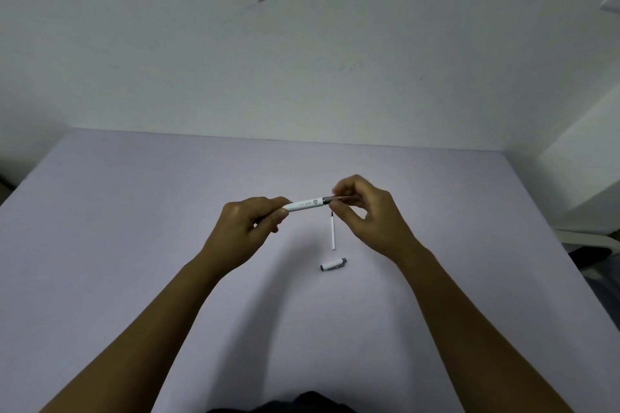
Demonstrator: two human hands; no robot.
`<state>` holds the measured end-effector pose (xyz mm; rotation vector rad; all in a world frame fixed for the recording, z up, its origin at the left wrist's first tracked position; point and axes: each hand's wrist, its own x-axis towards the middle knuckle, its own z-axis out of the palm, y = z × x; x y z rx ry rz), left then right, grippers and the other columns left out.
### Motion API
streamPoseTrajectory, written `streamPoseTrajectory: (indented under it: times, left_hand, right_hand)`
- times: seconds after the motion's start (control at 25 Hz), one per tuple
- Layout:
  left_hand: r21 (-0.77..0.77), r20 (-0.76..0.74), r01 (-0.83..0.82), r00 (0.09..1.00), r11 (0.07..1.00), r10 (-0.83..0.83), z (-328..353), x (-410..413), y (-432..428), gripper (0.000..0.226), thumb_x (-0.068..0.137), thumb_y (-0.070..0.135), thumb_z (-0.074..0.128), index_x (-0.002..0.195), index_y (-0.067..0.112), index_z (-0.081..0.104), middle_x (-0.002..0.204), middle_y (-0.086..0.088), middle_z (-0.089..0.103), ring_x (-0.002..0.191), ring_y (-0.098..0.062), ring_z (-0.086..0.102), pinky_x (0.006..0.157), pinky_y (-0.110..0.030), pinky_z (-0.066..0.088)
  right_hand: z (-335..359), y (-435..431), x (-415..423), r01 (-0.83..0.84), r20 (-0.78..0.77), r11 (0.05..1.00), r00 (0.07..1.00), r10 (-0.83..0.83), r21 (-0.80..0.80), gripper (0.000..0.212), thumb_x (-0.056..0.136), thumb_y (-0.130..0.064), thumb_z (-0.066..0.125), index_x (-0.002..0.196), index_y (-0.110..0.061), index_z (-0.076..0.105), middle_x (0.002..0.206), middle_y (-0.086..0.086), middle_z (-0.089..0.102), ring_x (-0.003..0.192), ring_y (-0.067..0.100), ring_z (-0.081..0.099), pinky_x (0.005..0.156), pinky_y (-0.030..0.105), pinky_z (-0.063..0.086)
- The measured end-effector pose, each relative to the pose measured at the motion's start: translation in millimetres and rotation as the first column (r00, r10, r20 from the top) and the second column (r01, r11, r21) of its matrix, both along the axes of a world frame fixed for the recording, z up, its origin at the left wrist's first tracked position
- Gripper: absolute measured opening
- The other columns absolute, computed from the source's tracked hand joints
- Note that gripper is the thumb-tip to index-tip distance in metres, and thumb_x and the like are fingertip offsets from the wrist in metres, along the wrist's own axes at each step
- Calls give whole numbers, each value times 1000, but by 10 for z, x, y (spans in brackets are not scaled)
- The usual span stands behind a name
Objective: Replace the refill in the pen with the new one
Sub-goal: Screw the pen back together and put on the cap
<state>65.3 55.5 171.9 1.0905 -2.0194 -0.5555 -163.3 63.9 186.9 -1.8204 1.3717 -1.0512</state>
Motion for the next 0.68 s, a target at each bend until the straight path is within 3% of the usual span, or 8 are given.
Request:
streamPoseTrajectory:
  times: [0.12, 0.28, 0.4, 0.52, 0.68]
  left_hand:
    - [-8, 19, 10, 1000, 1000, -9, 21, 12, 4, 30, 87, 37, 46, 100, 23, 68, 60, 24, 55, 65, -6, 61, 58, -7, 37]
    - [8, 4, -2, 1000, 1000, 2, 8, 39, 14, 30, 87, 39, 45, 100, 23, 68, 72, 25, 59, 66, -3, 61, 58, -7, 38]
    - [21, -2, 0, 1000, 1000, 0, -11, 55, 19, 31, 86, 40, 45, 100, 23, 68, 77, 21, 61, 66, -2, 61, 58, -7, 38]
    - [23, 2, -4, 1000, 1000, 4, -5, 58, 11, 31, 86, 40, 45, 100, 23, 68, 73, 25, 60, 67, -4, 62, 58, -8, 39]
    - [20, -3, -7, 1000, 1000, 7, -1, 47, 4, 30, 86, 40, 45, 100, 26, 67, 72, 22, 60, 66, -5, 62, 57, -8, 38]
  right_hand:
    - [12, -23, -3, 8, -87, 1000, 996, -9, -13, 13, 90, -33, 57, 79, -26, 60, 73, 2, 68, 72, 18, 65, 69, 27, 52]
    - [-21, -25, 17, -24, -67, 1000, 997, 23, -19, 6, 87, -23, 62, 92, -24, 59, 85, -7, 67, 87, 9, 65, 85, 23, 52]
    - [-48, -24, 32, -18, -143, 999, 990, 12, -44, 11, 92, -29, 53, 88, -22, 62, 79, -1, 67, 79, 17, 65, 78, 38, 54]
    - [-30, -33, 40, -36, -110, 999, 993, 35, -7, 10, 91, -28, 56, 96, -21, 61, 84, -11, 64, 88, 9, 64, 84, 30, 52]
    - [-1, -54, 46, -18, -148, 999, 989, 12, -43, 21, 92, -35, 52, 87, -18, 63, 78, -3, 66, 78, 17, 63, 74, 38, 52]
